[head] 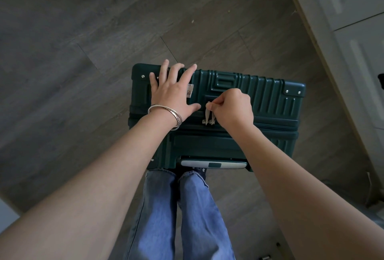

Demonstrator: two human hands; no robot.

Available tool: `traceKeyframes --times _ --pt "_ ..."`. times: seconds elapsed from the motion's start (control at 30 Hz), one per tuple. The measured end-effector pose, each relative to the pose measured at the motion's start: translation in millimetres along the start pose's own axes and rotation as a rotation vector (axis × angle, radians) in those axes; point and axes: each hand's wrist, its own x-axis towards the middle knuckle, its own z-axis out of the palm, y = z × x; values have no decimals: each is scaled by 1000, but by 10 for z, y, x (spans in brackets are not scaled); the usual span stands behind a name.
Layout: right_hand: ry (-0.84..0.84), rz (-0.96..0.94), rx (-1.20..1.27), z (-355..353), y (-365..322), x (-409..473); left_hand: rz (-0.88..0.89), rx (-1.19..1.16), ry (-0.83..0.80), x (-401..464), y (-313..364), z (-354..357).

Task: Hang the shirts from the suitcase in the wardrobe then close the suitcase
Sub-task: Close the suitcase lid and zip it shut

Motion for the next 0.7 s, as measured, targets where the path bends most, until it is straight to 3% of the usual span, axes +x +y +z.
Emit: traceKeyframes --times 0.7 --pt "19 106 -62 49 -82 97 20 2 -36 10 16 -4"
